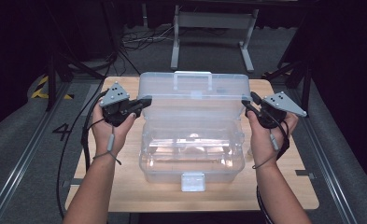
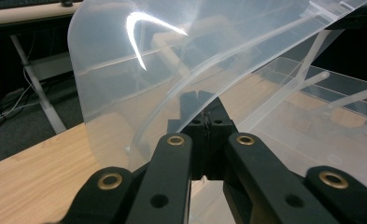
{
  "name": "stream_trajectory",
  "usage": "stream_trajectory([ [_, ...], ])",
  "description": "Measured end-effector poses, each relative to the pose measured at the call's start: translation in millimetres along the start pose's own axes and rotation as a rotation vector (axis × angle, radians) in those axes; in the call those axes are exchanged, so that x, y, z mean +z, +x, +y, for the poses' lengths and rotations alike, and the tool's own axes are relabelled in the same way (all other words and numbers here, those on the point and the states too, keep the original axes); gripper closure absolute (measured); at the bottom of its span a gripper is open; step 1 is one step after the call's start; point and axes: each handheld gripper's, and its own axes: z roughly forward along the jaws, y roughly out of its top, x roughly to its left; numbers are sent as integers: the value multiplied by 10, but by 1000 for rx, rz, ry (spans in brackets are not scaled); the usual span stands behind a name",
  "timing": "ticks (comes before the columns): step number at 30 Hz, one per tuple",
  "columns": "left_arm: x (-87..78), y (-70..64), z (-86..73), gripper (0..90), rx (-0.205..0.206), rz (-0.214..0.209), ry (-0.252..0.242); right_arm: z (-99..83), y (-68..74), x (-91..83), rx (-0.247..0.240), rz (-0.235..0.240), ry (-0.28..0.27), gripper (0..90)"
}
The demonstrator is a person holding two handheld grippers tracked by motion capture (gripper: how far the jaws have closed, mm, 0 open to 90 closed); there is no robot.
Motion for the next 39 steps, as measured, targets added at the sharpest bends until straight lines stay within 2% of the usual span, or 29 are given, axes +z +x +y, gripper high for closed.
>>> stream_trajectory([
  [3,-2,-3,-2,898,1,2,2,11,5,7,-5,-6,-13,698],
  [9,-2,-14,-3,898,10,10,10,43,35,23,-19,-16,-31,698],
  [19,1,-21,-17,898,13,21,10,42,29,32,-36,-31,-21,736],
  [24,-52,-17,-26,898,11,31,-4,48,30,38,-46,-36,-19,741],
  [31,-150,-20,-80,895,9,52,5,87,22,71,-90,-48,1,757],
  [39,-283,40,-162,894,-9,93,18,146,-8,150,-91,-42,16,758],
])
